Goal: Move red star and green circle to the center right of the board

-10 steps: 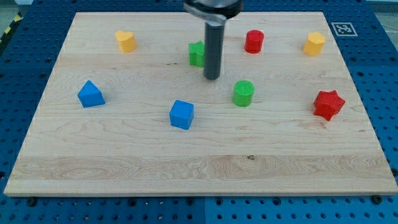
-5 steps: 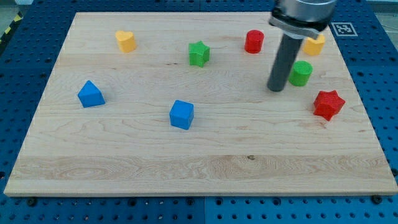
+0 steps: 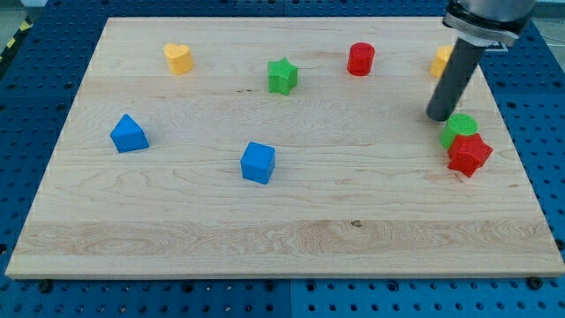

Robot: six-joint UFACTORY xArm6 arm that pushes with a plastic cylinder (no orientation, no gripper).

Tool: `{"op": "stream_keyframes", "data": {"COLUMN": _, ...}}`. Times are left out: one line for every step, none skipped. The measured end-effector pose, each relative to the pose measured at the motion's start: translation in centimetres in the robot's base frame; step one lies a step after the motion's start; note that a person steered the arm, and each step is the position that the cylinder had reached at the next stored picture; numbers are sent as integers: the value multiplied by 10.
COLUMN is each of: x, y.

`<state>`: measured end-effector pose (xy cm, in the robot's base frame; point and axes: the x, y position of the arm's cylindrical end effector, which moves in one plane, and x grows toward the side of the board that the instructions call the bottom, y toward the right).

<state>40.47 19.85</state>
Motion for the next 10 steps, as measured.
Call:
{"op": "stream_keyframes", "data": {"x": 5, "y": -32}}
{"op": "stream_keyframes", "data": {"x": 39, "y": -36}}
{"op": "stream_keyframes", "data": {"x": 65, "y": -26}}
{"op": "stream_keyframes", "data": {"x": 80, "y": -10}}
{"op": "stream_keyframes", "data": {"x": 83, "y": 6}}
{"op": "stream_keyframes", "data": {"x": 83, "y": 12}}
{"op": "stream_keyframes", "data": {"x": 69, "y": -9}}
{"op": "stream_keyframes", "data": {"x": 43, "y": -16}}
{"op": "stream_keyframes", "data": {"x": 27, "y": -14}}
{"op": "stream_keyframes", "data": {"x": 22, "y": -6}}
